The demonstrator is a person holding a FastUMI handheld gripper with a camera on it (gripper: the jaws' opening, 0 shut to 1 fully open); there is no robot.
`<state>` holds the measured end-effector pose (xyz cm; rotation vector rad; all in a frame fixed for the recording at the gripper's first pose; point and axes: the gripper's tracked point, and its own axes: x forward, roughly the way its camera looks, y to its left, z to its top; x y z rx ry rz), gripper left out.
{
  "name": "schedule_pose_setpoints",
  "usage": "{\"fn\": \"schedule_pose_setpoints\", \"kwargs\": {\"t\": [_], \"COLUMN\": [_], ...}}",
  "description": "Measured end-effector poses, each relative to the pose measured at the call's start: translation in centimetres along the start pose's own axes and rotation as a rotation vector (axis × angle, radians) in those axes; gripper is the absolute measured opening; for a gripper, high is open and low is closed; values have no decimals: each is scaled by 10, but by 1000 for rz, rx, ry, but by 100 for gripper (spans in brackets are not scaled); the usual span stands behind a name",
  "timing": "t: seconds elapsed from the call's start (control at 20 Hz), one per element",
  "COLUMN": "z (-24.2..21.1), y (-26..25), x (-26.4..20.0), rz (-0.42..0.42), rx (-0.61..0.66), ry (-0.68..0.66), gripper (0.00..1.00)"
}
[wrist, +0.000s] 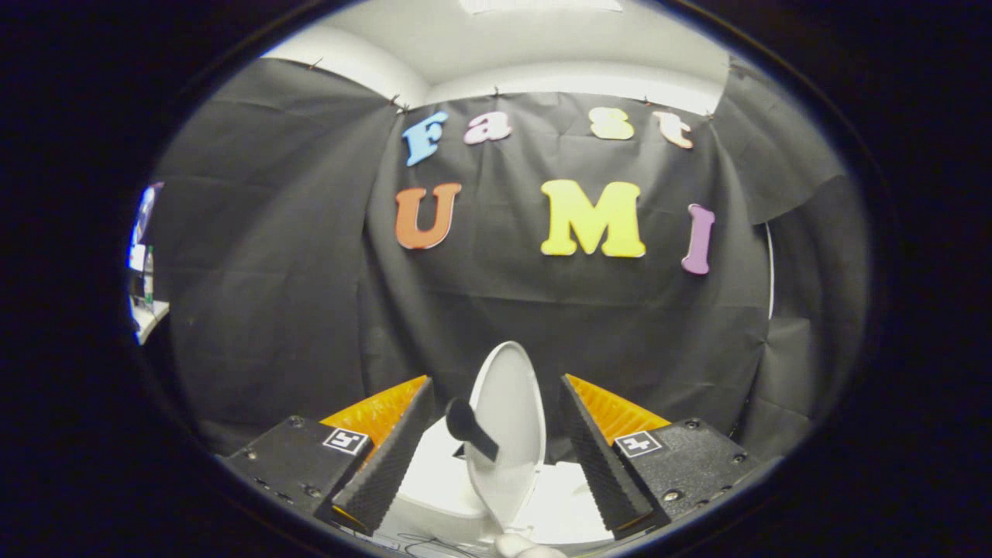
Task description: Open the toilet lid.
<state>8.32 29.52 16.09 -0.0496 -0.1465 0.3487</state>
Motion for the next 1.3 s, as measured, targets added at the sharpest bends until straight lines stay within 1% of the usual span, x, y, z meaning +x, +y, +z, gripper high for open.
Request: {"fn": "schedule_pose_setpoints", "kwargs": {"t": [0.1, 0.25, 0.4, 0.5, 0.65, 0.85, 1.0, 1.1, 1.3], "z": [12, 8, -7, -24, -60, -102, -123, -137, -162], "y": [-32, -84, -127, -154, -174, -199, -210, -213, -218], "x": [-22, -54, -87, -106, -134, -165, -187, -196, -205], "rz": [-37, -106, -169, -209, -220, -239, -267, -272, -273], "rx": [-2, 22, 49, 61, 94, 85, 66, 66, 91], "ry": [-44, -52, -37, -27, -3, 32, 35, 45, 108], "gripper": [100, 100, 100, 100, 100, 100, 100, 100, 100]}}
